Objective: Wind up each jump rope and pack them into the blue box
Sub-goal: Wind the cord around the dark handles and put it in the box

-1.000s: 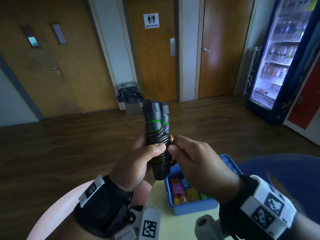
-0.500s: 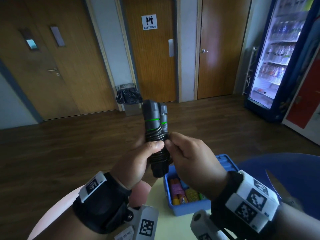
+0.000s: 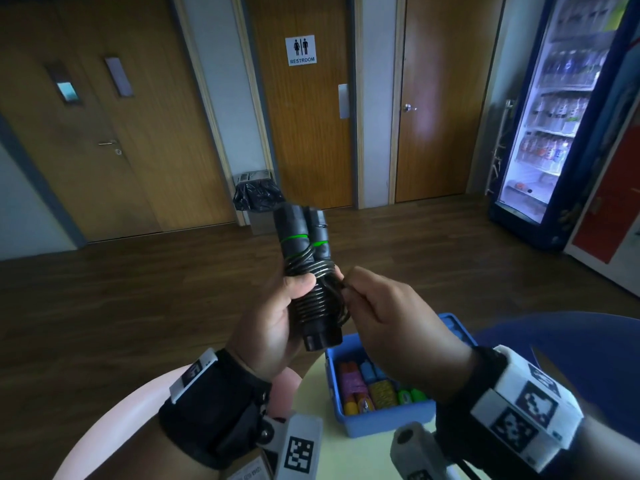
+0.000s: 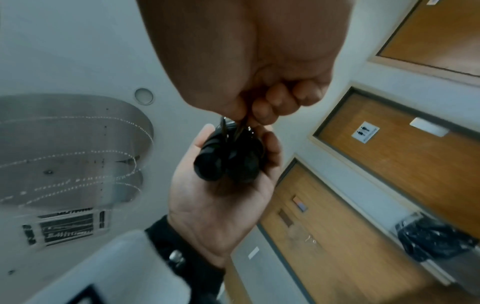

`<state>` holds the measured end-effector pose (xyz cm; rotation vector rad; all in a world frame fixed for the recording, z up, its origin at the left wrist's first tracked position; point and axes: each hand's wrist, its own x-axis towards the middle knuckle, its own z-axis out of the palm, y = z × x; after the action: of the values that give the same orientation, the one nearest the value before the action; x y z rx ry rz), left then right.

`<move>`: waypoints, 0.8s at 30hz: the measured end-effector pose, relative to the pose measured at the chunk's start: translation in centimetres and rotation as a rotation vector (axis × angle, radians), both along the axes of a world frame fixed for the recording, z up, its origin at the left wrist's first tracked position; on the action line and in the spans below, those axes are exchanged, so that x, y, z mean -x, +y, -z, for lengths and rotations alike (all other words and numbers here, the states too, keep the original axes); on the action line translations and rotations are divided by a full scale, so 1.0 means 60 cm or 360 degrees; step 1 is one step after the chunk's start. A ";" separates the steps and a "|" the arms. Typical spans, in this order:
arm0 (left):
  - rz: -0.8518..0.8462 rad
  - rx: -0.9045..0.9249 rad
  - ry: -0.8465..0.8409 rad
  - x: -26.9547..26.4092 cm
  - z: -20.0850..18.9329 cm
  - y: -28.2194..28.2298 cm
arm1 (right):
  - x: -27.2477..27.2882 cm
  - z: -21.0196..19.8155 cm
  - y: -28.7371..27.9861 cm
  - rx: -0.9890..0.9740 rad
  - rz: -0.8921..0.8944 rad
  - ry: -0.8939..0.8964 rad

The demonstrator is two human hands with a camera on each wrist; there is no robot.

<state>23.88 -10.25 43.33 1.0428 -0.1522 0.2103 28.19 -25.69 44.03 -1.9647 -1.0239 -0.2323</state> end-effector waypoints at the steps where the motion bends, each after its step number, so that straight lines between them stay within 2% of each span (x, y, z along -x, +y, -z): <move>1: 0.0005 -0.0016 0.0012 0.001 0.001 -0.002 | 0.000 0.002 0.000 0.0023 -0.0001 -0.0077; 12: 0.0014 -0.0175 0.0026 0.008 -0.010 -0.007 | 0.002 -0.008 -0.006 0.0057 -0.0035 -0.0166; 24: 0.0034 -0.0102 0.0093 0.018 0.002 -0.005 | 0.008 -0.014 -0.001 0.0095 -0.0070 -0.0087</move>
<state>22.80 -10.54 43.23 1.1096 -0.1176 0.1563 27.73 -25.73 44.89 -1.9964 -1.1198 -0.2348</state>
